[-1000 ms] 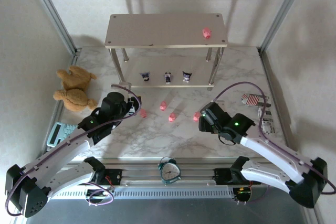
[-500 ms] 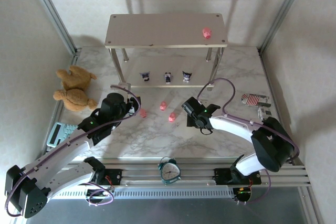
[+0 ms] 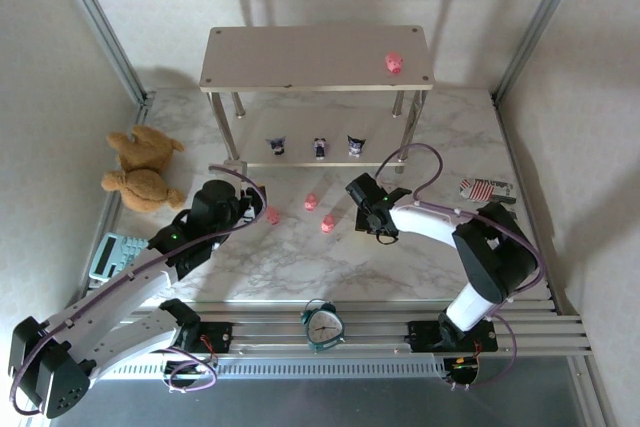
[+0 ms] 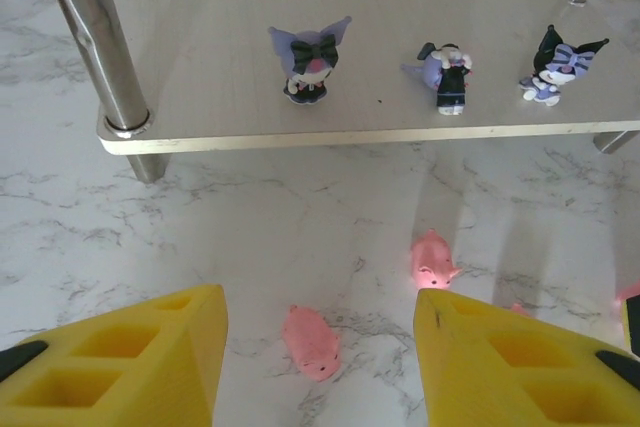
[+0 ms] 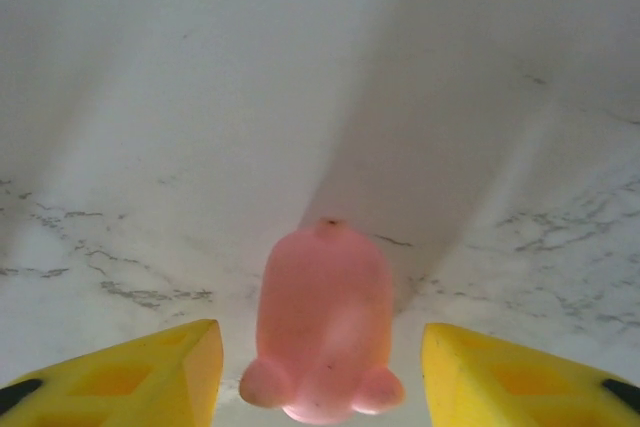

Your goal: Place and organize the plastic toys onto the shelf

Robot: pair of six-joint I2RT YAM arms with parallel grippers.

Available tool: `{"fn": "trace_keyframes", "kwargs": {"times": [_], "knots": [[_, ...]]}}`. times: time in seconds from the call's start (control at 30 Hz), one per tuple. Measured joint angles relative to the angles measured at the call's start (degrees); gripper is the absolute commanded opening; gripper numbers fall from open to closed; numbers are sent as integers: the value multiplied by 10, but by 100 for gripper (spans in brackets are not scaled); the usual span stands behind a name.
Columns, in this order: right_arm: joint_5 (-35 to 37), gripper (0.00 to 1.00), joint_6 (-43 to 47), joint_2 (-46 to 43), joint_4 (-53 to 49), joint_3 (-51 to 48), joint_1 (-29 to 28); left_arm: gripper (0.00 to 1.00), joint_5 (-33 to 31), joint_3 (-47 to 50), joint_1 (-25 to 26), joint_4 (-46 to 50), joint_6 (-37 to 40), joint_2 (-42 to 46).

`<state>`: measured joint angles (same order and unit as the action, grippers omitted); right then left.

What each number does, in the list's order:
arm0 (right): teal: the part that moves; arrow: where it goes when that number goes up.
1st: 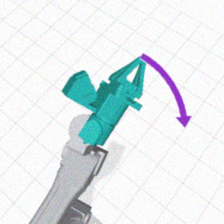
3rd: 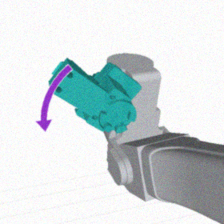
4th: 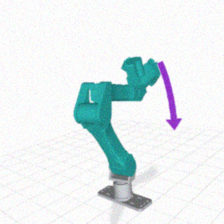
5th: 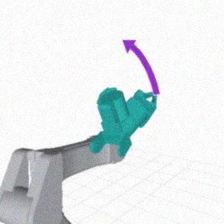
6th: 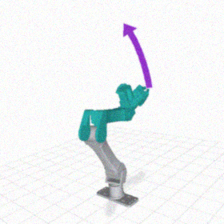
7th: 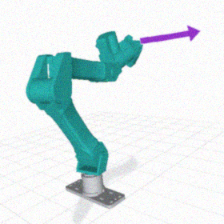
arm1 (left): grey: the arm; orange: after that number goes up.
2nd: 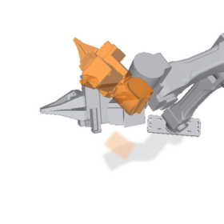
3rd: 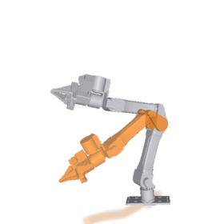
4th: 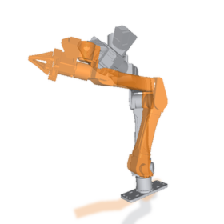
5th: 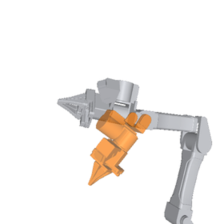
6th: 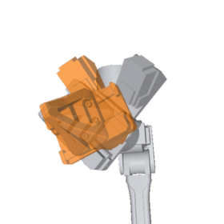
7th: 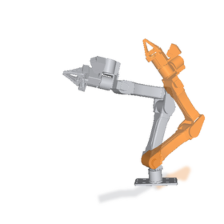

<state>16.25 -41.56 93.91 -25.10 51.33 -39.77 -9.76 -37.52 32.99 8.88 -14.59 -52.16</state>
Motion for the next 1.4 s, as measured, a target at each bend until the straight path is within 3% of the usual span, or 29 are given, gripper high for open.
{"fn": "trace_keyframes", "kwargs": {"times": [0.2, 0.4, 0.63, 0.83, 1.13, 1.4], "knots": [[0, 40, 4, 21, 9, 8, 2, 53, -3, 2, -3, -1, 2, 0], [0, 23, 11, 23, 9, 12, 6, 52, -4, 2, -9, -1, 5, 0], [3, 21, 28, -2, -3, 12, 7, 51, -3, 2, -10, -1, 7, -1], [22, 21, 70, -114, -89, 52, 3, 51, -3, 0, -12, 0, 7, -4], [42, 21, 190, -197, -193, 358, -6, 51, 13, -71, -12, 13, 9, -24], [48, 22, 296, -88, -238, 677, 2, 51, 36, -151, -12, 17, 13, -71]]}}
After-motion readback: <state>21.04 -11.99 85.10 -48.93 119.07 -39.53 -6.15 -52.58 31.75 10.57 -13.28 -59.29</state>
